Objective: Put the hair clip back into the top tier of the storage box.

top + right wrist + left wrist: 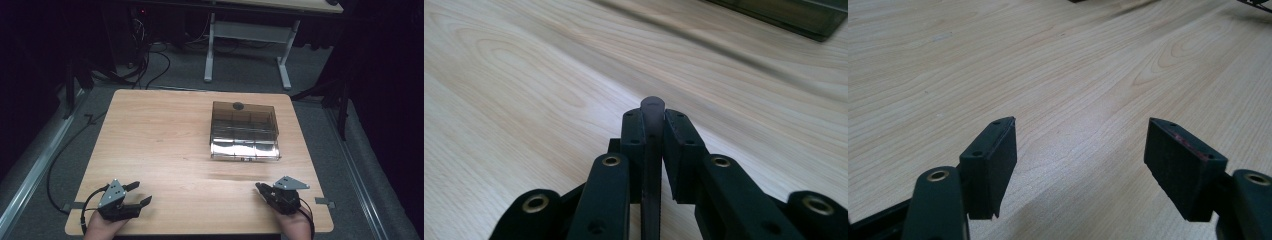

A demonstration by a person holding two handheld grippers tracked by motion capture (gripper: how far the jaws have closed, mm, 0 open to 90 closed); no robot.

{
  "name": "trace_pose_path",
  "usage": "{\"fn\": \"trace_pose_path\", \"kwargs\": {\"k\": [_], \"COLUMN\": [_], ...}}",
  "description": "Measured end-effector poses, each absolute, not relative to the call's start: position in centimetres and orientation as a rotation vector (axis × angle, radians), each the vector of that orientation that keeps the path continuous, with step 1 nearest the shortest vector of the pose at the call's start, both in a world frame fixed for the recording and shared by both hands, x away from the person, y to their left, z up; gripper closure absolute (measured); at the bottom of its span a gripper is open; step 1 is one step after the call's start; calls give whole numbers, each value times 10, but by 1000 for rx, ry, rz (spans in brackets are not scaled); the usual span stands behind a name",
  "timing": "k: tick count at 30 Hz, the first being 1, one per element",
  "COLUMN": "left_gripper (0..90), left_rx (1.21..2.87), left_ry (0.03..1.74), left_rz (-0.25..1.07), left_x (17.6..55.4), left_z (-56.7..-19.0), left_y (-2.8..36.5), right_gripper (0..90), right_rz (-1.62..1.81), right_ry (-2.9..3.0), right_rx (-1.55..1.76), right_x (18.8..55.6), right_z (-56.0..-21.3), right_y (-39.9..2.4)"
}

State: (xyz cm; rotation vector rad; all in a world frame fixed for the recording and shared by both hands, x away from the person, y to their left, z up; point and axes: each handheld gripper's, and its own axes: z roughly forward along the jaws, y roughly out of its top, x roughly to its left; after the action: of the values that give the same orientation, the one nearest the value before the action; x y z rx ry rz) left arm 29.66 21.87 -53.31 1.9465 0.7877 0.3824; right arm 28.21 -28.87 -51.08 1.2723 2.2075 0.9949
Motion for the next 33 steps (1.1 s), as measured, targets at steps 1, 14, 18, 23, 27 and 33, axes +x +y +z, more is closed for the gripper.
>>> {"fn": "trace_pose_path", "kwargs": {"k": [1,14,18,23,27,33], "left_gripper": [297,297,297,297,297,297], "left_rx": [1947,1945,1946,1948,1945,1946], "left_ry": [787,784,784,788,788,783], "left_rz": [383,381,382,383,384,381], "left_x": [297,296,296,297,296,296], "left_z": [-533,-533,-533,-533,-533,-533], "left_y": [219,219,219,219,219,219], "right_gripper": [800,798,767,743,752,782], "right_rz": [1000,988,988,1050,1034,944], "right_ry": [2218,2307,2308,2274,2252,2266], "right_rx": [1266,1247,1239,1239,1274,1387], "right_x": [283,292,292,289,291,298], "right_z": [-511,-525,-525,-519,-516,-512], "right_y": [-285,-261,-261,-264,-270,-283]}}
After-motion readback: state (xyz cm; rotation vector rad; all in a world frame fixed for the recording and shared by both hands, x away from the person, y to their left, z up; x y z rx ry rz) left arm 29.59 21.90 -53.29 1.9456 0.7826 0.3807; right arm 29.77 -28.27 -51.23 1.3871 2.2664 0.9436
